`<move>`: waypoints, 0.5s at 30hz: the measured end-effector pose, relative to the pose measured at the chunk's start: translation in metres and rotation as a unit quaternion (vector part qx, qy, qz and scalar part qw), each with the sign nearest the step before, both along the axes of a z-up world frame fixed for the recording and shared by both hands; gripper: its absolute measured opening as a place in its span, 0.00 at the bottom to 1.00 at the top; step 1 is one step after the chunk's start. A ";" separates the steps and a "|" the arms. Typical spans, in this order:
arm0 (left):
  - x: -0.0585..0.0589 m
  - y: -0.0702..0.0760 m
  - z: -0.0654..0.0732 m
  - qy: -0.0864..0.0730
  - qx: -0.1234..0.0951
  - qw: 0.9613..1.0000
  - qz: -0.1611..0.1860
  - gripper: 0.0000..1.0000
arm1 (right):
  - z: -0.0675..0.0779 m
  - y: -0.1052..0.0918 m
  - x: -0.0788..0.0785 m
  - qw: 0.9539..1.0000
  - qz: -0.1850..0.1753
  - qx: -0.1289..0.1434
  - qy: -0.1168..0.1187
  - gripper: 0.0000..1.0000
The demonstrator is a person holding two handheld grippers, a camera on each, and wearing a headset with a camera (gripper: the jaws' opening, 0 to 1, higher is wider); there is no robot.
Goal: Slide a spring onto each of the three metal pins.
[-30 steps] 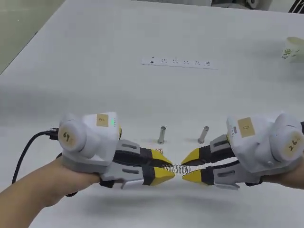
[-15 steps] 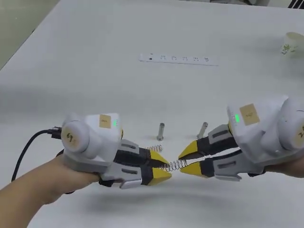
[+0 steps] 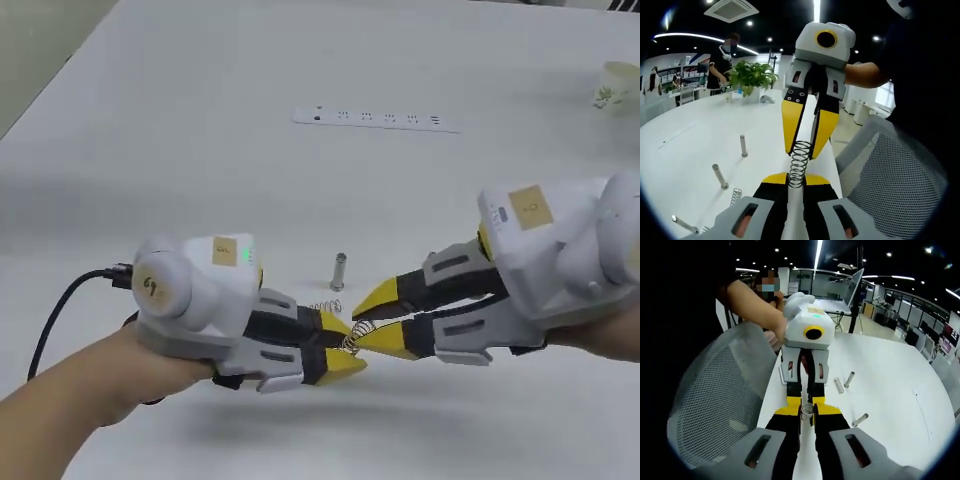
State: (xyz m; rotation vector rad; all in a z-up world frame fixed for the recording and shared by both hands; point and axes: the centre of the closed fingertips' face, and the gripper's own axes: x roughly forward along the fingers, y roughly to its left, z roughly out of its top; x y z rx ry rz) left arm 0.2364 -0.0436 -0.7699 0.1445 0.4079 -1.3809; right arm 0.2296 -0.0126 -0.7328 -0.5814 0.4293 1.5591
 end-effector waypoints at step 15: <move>0.001 0.000 -0.001 0.001 0.003 1.000 0.002 0.03 | 0.000 0.007 -0.001 1.000 0.005 0.010 -0.018 0.07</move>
